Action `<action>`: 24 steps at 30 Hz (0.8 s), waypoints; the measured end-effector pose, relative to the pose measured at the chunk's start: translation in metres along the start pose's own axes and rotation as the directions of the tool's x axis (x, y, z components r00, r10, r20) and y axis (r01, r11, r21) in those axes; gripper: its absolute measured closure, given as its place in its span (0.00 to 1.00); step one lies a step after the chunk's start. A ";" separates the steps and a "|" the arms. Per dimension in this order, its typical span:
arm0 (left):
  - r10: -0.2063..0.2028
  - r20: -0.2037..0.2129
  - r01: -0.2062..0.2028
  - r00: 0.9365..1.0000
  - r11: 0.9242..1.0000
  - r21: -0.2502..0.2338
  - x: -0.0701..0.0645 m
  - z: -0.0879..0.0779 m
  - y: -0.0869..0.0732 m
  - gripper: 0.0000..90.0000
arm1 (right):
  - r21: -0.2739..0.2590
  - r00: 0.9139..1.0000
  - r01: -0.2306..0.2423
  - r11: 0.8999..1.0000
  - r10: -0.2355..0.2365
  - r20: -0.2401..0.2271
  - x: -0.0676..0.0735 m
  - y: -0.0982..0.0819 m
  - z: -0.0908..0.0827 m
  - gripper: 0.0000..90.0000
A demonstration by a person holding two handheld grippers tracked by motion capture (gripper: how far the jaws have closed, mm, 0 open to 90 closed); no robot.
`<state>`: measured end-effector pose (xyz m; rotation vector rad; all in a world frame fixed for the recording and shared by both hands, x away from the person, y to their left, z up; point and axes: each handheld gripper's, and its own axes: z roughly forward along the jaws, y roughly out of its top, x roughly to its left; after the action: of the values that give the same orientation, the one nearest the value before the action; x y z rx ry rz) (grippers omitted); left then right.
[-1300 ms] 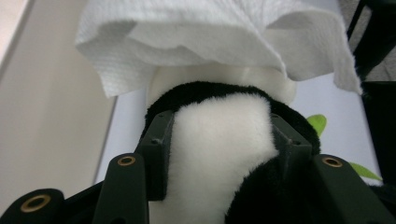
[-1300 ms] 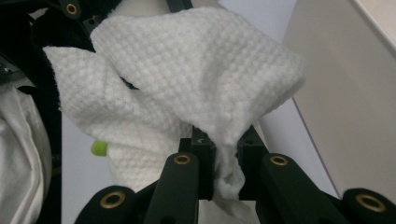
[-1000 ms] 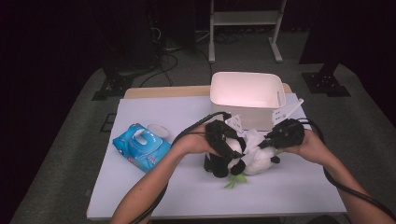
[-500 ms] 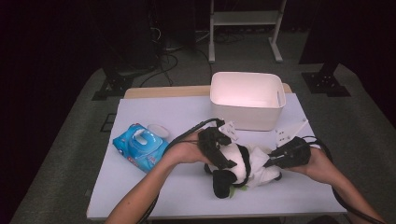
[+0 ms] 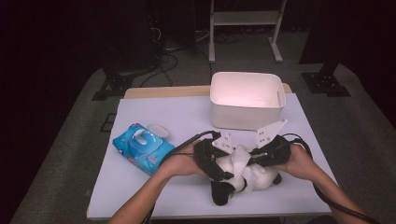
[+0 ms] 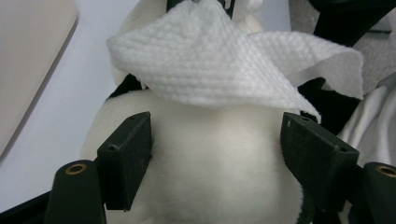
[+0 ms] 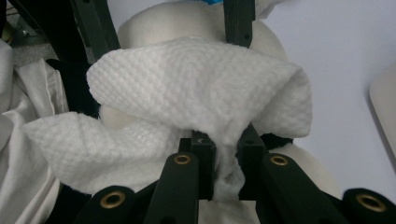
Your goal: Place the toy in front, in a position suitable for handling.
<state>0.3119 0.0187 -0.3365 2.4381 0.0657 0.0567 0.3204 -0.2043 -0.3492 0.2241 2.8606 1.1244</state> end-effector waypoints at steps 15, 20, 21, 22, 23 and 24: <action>0.038 0.022 -0.039 0.999 0.999 0.012 -0.008 0.013 0.015 0.77 | 0.015 0.999 0.013 1.000 -0.012 -0.042 0.017 -0.001 0.009 0.90; 0.030 0.025 -0.031 0.999 0.999 0.010 -0.008 0.017 0.013 0.82 | 0.001 1.000 0.012 1.000 -0.012 -0.027 0.018 -0.006 -0.001 0.76; 0.029 0.024 -0.029 0.999 1.000 0.010 -0.008 0.017 0.013 0.82 | 0.000 1.000 0.015 1.000 -0.015 -0.007 0.019 -0.007 -0.005 0.74; 0.030 0.024 -0.030 0.999 0.999 0.013 -0.008 0.018 0.013 0.82 | -0.002 1.000 0.019 1.000 -0.019 0.001 0.019 -0.008 -0.009 0.73; 0.028 0.024 -0.029 0.999 1.000 0.012 -0.008 0.018 0.013 0.82 | -0.013 1.000 0.021 1.000 -0.021 0.016 0.020 -0.009 -0.014 0.71; 0.024 0.024 -0.024 0.999 1.000 0.011 -0.007 0.018 0.013 0.82 | -0.023 0.999 0.017 1.000 -0.016 0.029 0.021 -0.011 -0.019 0.70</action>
<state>0.3060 -0.0031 -0.3422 2.4505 0.0265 0.0385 0.2965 -0.2214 -0.3427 0.2139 2.8170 1.1417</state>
